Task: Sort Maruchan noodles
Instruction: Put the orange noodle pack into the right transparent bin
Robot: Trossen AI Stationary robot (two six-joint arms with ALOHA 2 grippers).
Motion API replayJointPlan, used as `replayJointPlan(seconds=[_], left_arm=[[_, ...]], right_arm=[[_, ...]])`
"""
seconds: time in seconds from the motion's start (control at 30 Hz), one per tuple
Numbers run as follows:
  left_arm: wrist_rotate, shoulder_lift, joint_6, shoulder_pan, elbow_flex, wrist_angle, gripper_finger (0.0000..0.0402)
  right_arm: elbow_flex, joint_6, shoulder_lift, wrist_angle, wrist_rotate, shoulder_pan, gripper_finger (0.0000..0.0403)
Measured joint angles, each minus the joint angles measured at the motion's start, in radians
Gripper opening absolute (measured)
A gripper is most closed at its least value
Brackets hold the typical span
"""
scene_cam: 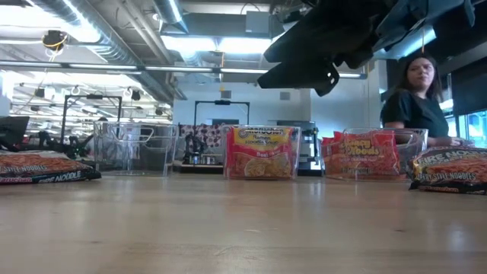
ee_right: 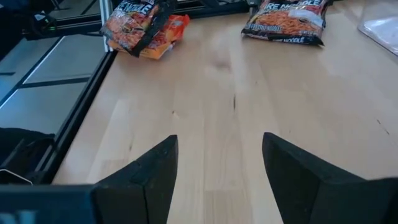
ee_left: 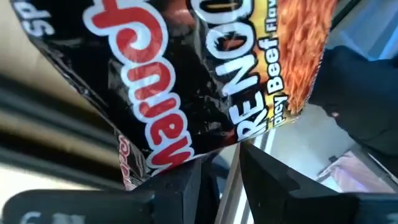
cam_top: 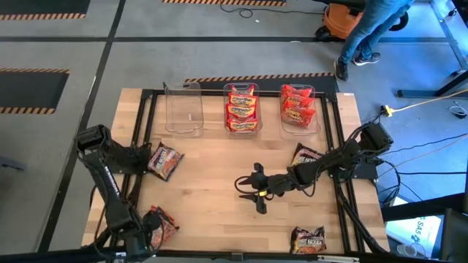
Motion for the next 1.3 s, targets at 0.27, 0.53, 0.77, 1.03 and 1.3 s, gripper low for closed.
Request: replayJointPlan(seconds=[0.27,0.53,0.77,1.03,1.3], left_arm=[[-0.463,-0.035,0.266,0.138,0.024,-0.094,0.0105],[-0.495,-0.016,0.542,0.298,0.007,-0.058,0.0105],[-0.223,-0.034,0.166,0.168,0.033,-0.070,0.0105],[-0.197,0.004,-0.254,0.045,-0.031,-0.047,0.0105],[-0.188,0.004,-0.154,0.059,-0.153,-0.045,0.0105]], right_arm=[[0.000,-0.002,0.000,0.000,0.015,-0.001,0.0209],[0.000,0.000,0.000,-0.005,0.016,0.000,0.0209],[0.000,-0.001,0.000,-0.005,0.016,0.001,0.0209],[0.000,-0.050,0.000,0.002,0.060,0.000,0.0209],[0.000,-0.051,0.000,-0.016,0.058,0.000,0.0209]])
